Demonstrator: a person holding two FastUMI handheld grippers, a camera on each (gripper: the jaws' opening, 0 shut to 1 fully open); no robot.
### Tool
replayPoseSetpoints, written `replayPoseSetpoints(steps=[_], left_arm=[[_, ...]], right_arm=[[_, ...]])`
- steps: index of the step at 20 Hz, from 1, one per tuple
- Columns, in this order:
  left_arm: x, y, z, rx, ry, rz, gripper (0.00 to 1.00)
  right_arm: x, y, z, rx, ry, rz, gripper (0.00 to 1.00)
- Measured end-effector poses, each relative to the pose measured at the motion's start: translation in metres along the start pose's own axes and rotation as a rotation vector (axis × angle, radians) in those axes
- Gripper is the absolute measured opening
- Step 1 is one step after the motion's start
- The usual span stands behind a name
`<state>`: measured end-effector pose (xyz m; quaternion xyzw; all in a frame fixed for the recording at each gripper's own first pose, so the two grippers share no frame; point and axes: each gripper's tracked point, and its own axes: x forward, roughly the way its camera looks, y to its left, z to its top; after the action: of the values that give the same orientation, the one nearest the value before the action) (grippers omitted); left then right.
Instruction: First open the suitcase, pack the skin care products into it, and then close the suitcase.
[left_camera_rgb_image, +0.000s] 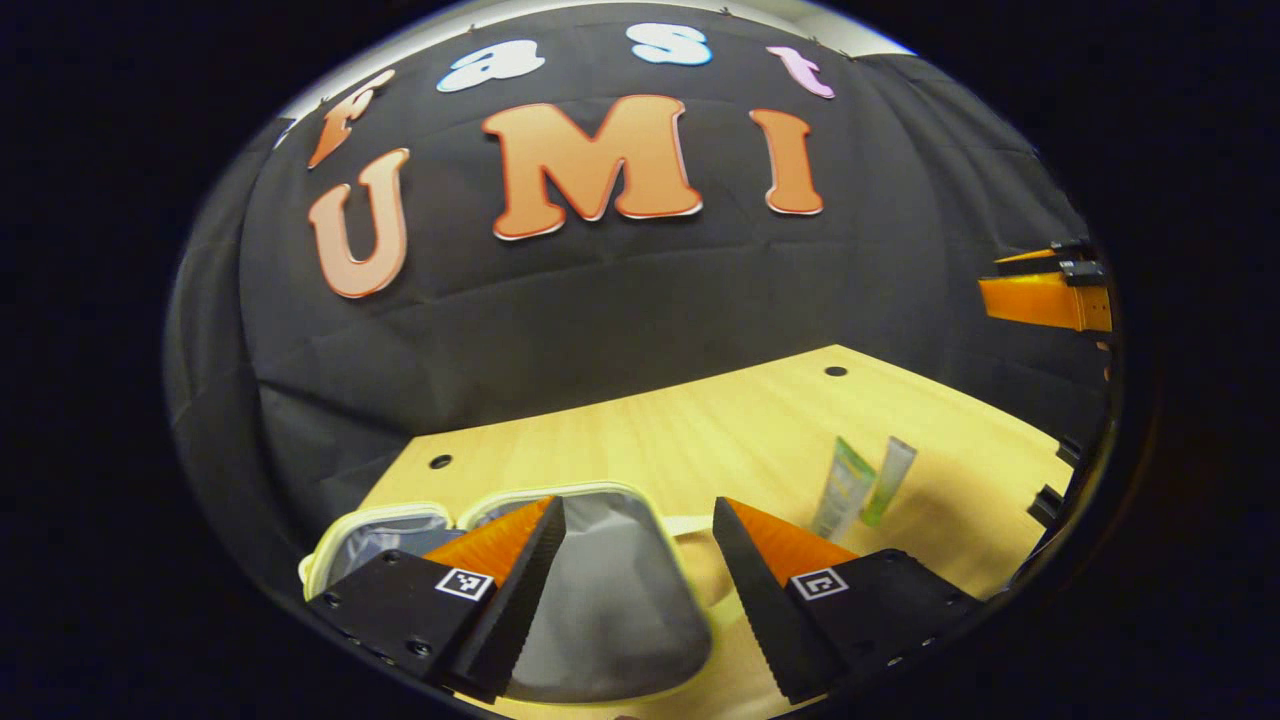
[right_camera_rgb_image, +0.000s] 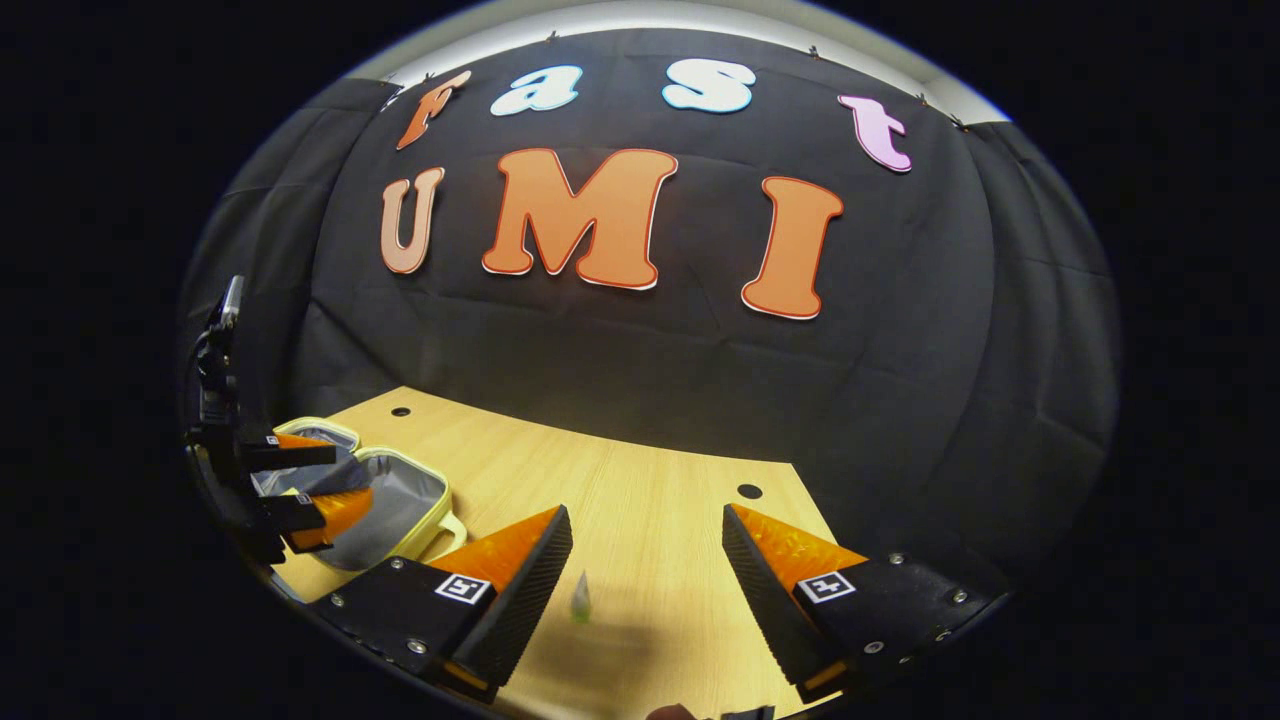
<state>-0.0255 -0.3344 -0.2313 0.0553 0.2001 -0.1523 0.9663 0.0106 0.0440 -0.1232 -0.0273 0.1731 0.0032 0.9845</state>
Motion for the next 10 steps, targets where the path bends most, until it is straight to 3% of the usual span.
replayPoseSetpoints(steps=[10], left_arm=[[0.046,-0.142,-0.031,-0.018,0.012,-0.175,0.91]], right_arm=[[-0.018,-0.037,-0.029,-0.018,0.016,0.034,0.96]])
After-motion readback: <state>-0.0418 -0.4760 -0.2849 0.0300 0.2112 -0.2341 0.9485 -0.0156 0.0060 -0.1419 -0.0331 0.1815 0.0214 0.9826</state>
